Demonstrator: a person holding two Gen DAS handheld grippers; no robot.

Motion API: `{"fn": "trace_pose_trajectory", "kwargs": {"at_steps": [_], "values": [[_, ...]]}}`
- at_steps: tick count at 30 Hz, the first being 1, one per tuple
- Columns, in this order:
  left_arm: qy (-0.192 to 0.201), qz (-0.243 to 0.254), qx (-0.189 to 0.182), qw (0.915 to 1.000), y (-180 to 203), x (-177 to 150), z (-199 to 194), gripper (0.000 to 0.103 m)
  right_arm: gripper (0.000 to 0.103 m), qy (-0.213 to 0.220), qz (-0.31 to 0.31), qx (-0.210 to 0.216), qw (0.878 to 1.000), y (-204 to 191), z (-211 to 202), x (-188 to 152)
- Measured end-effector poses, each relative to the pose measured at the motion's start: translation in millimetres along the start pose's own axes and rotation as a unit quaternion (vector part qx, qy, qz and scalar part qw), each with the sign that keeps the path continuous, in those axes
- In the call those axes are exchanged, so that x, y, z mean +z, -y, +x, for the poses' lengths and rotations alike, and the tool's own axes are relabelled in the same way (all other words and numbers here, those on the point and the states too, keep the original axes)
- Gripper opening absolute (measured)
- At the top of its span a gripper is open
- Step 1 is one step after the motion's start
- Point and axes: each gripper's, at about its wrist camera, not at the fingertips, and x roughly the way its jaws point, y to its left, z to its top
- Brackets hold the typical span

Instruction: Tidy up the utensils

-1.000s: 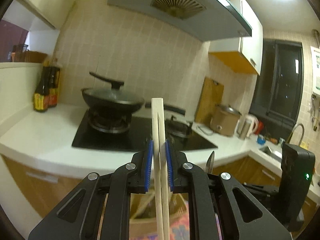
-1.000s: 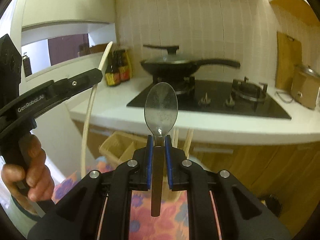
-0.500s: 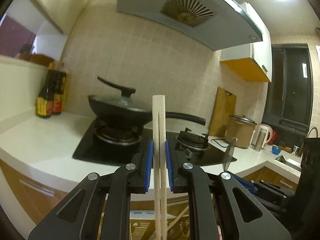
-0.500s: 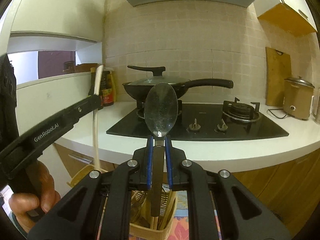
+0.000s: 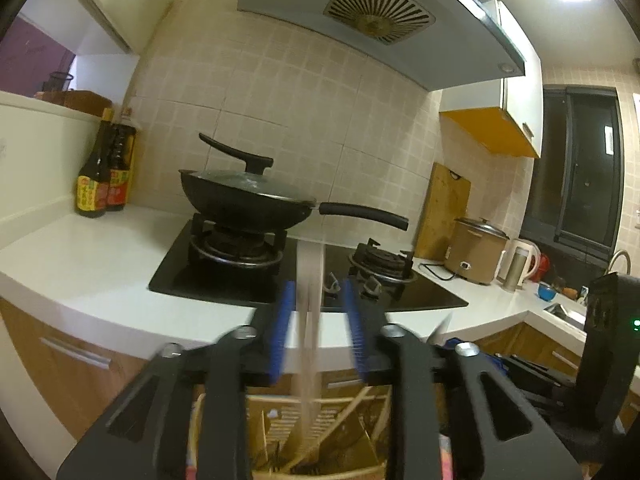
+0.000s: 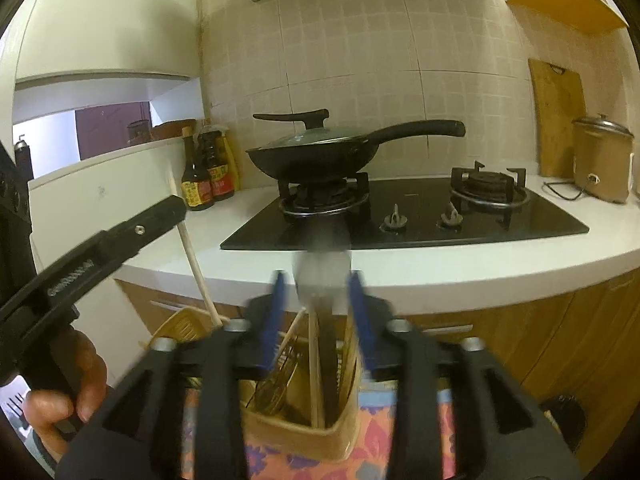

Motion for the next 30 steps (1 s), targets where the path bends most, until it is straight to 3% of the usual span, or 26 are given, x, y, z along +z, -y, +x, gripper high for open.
{"fn": "trace_pose_trajectory", "kwargs": {"at_steps": [4,10,17,21,25,28,30], "values": [[0.001,0.007,-0.003,1.0000,1.6,-1.2,-30.1,0.060,0.044,-0.002,0.002,0.006,1.000,0.1,-23.2,-6.3],[0.002,0.009,-0.007,0.9999,6.8,-19.5,-86.4,0.082,0.045,-0.007,-0.018,0.003,1.000,-12.3,-72.6,-33.9],[-0.008,0.010,0.018,0.9998,9.7,-65.4,-144.2,0.090,0.050,-0.015,-0.041,-0.022,0.999,-32.2,-114.4,-85.4],[-0.018,0.016,0.057,0.9981,5.5,-101.6,-165.9,0.091,0.066,-0.010,-0.044,-0.039,0.998,-41.2,-128.7,-116.4],[0.000,0.036,0.110,0.9933,1.3,-135.8,-170.1,0.091,0.078,0.005,-0.041,-0.074,0.996,-45.9,-126.8,-148.9],[0.017,0.062,0.151,0.9865,2.1,-148.3,-163.7,0.091,0.079,0.004,-0.019,-0.073,0.997,-38.8,-115.6,-161.6],[0.015,0.071,0.157,0.9849,0.8,-150.3,-162.2,0.091,0.079,-0.002,-0.029,-0.071,0.997,-39.1,-109.2,-167.0]]}}
